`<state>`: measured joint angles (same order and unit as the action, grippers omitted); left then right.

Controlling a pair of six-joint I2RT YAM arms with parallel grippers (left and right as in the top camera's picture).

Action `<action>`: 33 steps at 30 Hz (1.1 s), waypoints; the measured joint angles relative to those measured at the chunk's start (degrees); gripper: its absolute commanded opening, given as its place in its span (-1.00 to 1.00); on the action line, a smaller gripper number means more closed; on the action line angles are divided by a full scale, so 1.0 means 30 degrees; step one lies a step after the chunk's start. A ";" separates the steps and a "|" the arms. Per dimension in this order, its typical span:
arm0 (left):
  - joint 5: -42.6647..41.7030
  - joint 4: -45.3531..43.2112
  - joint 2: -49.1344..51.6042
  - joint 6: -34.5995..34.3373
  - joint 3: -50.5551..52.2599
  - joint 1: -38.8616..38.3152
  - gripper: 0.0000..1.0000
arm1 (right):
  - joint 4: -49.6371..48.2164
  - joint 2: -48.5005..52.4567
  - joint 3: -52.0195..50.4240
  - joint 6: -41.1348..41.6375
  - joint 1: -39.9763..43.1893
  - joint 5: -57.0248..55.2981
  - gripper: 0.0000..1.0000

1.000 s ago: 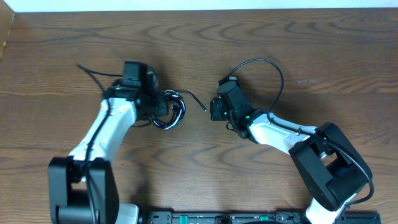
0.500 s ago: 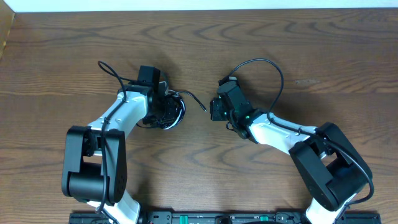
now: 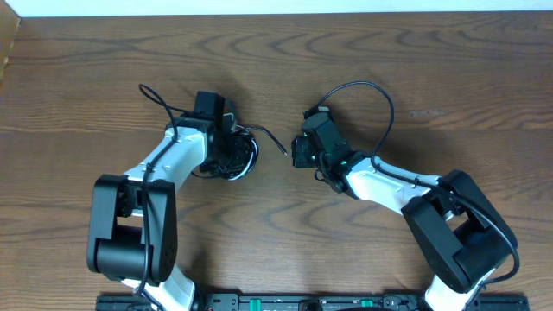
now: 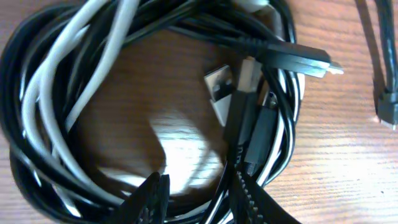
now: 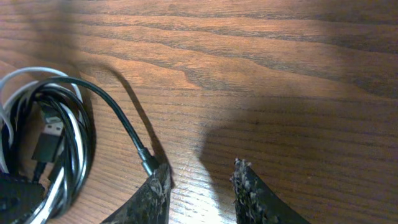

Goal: Untangle cables

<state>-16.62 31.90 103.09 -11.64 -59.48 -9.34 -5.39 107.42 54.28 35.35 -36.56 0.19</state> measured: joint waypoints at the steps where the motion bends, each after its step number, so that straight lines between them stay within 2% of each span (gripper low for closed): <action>1: 0.0000 0.0000 0.0000 0.0029 0.0000 -0.0175 -0.29 | 0.0000 0.0000 0.0000 0.0000 0.0000 0.0000 -0.40; 7: -0.0007 -0.0197 0.0000 0.0044 0.0000 -0.1231 -0.28 | 0.0000 0.0000 -0.0007 0.0000 0.0000 0.0000 -0.39; 23: -0.0007 -0.0270 0.0000 0.0634 0.0000 -0.1428 -0.22 | 0.0000 0.0000 0.0000 0.0000 0.0000 0.0000 -0.38; 33: -0.0007 -0.0379 0.0000 0.0903 0.0000 -0.2652 -0.24 | 0.0000 0.0000 0.0000 0.0000 0.0000 0.0000 -0.38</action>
<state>-16.64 30.76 103.09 -8.93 -59.48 -17.30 -5.39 107.42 54.28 35.35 -36.56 0.19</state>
